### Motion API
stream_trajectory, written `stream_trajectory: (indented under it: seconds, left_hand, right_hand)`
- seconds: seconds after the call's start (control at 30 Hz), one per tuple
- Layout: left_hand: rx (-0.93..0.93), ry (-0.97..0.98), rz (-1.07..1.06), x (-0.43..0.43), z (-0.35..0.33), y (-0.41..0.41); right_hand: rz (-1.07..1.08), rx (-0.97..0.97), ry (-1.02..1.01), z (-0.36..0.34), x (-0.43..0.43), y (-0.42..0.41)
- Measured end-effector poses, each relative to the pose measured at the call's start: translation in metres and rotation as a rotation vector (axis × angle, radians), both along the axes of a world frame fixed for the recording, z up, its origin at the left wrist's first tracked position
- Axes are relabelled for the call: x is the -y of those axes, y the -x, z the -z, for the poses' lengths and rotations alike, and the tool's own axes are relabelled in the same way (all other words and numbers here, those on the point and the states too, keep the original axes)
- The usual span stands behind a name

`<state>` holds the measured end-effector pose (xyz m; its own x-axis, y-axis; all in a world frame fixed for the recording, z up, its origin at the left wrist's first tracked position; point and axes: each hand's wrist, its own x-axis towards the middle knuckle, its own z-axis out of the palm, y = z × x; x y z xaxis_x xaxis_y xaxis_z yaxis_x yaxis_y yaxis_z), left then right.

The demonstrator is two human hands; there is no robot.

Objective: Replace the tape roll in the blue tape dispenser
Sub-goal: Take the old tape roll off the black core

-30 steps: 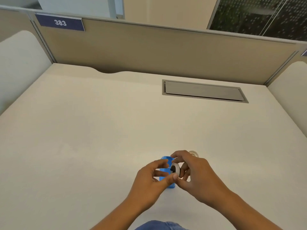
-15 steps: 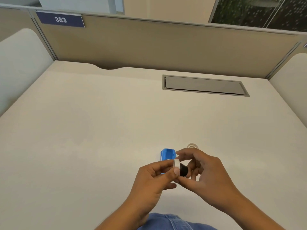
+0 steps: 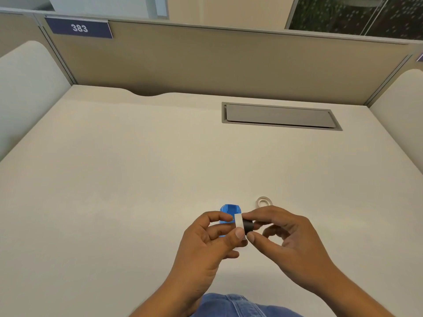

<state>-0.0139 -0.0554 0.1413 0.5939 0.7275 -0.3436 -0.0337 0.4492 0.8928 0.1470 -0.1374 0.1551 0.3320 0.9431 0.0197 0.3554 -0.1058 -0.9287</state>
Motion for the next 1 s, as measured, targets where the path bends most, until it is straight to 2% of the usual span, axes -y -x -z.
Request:
stream_trajectory:
  seconds: [0.2, 1.0]
  left_hand:
    - [-0.041, -0.065, 0.011, -0.003, -0.001, 0.001]
    - [-0.095, -0.143, 0.023, -0.011, 0.002, -0.002]
  right_hand:
    - [0.054, -0.157, -0.002, -0.001, -0.001, 0.002]
    - [0.028, -0.18, 0.027, -0.003, -0.006, 0.001]
